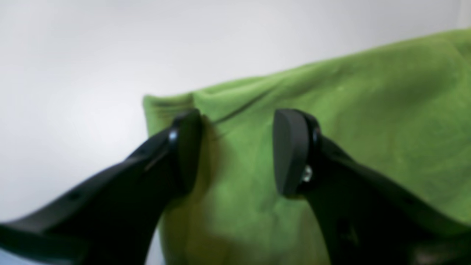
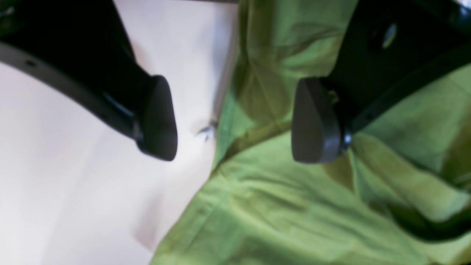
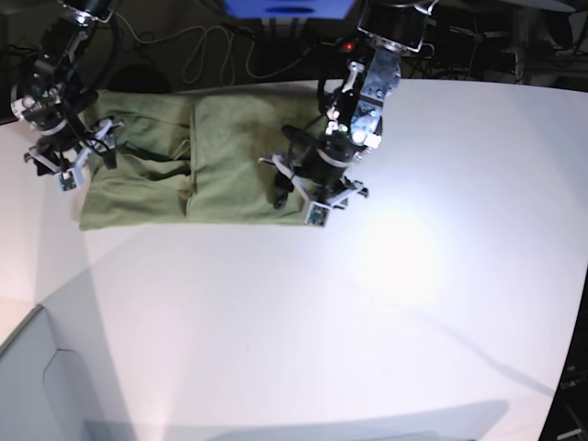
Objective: Fold the T-shirt properly
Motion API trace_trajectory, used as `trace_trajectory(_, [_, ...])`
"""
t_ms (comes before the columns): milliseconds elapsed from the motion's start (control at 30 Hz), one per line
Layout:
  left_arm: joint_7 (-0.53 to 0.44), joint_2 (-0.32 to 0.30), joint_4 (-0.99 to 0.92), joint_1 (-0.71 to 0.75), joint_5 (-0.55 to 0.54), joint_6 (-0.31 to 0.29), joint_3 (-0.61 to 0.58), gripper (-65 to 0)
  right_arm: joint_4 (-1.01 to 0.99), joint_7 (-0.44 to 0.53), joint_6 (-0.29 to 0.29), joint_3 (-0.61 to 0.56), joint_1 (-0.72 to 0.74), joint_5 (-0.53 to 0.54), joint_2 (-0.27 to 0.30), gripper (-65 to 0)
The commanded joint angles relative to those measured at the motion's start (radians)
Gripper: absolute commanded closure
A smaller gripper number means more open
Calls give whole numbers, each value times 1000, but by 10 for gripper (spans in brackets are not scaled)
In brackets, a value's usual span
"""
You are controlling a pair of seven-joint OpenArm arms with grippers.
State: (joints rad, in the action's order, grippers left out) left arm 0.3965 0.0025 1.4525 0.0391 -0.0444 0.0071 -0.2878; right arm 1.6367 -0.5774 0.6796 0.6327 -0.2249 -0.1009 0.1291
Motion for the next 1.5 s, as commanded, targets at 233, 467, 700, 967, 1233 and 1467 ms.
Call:
trace_trajectory(233, [-24, 7, 17, 11, -5, -5, -3, -302, -48, 13, 19, 5, 54, 11, -6, -468])
trace_trajectory(467, [-24, 7, 30, 58, -5, -5, 3, -301, -149, 13, 19, 5, 80, 7, -7, -468])
trace_trajectory(700, [-24, 7, 37, 91, -5, -3, 3, -301, -157, 13, 19, 3, 77, 7, -4, -466])
trace_trajectory(967, [-24, 7, 37, 87, -5, 0, 3, -301, -158, 13, 19, -9, 75, 7, -3, -445])
trace_trajectory(1233, [-24, 7, 37, 80, -5, 0, 5, -301, -157, 13, 19, -133, 49, 5, 36, -192])
trace_trajectory(1467, [-24, 7, 55, 78, -5, 1, 5, -301, -158, 13, 19, -173, 42, 5, 71, 0])
